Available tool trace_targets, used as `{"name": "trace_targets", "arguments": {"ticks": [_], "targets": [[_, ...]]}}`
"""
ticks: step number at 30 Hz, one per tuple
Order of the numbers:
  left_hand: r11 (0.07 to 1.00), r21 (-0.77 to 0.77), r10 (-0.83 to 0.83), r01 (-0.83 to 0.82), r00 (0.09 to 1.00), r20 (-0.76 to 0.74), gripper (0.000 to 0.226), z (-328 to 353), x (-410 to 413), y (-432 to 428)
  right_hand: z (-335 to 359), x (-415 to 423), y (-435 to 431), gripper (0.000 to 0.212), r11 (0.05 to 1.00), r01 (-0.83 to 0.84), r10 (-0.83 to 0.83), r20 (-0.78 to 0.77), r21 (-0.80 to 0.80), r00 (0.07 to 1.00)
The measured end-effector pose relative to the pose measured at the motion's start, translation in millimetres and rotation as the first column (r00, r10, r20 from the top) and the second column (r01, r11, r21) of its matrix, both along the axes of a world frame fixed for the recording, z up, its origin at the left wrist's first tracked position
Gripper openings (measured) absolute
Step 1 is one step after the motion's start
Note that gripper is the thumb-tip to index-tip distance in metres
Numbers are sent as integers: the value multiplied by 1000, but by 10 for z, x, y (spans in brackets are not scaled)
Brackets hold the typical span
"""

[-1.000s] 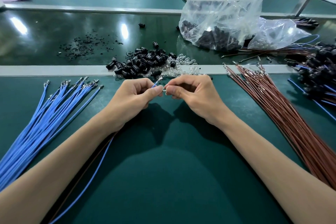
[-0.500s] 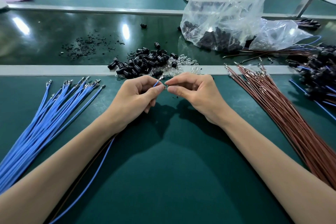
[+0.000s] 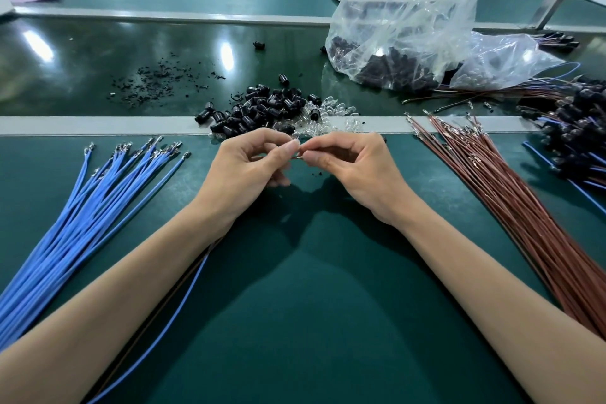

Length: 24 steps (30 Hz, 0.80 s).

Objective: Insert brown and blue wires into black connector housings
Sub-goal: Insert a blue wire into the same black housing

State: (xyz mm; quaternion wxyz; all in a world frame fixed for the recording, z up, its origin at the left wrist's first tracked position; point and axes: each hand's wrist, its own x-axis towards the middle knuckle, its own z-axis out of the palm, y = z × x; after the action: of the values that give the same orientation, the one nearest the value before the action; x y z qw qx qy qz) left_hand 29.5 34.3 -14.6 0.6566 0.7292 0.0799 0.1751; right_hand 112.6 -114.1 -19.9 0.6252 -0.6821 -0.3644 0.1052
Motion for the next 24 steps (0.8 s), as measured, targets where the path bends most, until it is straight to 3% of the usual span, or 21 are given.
{"name": "trace_targets", "arguments": {"ticks": [8, 18, 24], "targets": [[989, -141, 46, -48, 999, -18, 10, 85, 14, 28, -13, 24, 6, 14, 1000, 9, -9, 0, 20, 1000], [1000, 5, 8, -8, 994, -110, 14, 56, -7, -56, 5, -9, 9, 18, 996, 55, -57, 28, 70, 998], [999, -15, -37, 35, 987, -157, 14, 77, -28, -99, 11, -15, -3, 20, 992, 58, -60, 15, 112, 998]]}}
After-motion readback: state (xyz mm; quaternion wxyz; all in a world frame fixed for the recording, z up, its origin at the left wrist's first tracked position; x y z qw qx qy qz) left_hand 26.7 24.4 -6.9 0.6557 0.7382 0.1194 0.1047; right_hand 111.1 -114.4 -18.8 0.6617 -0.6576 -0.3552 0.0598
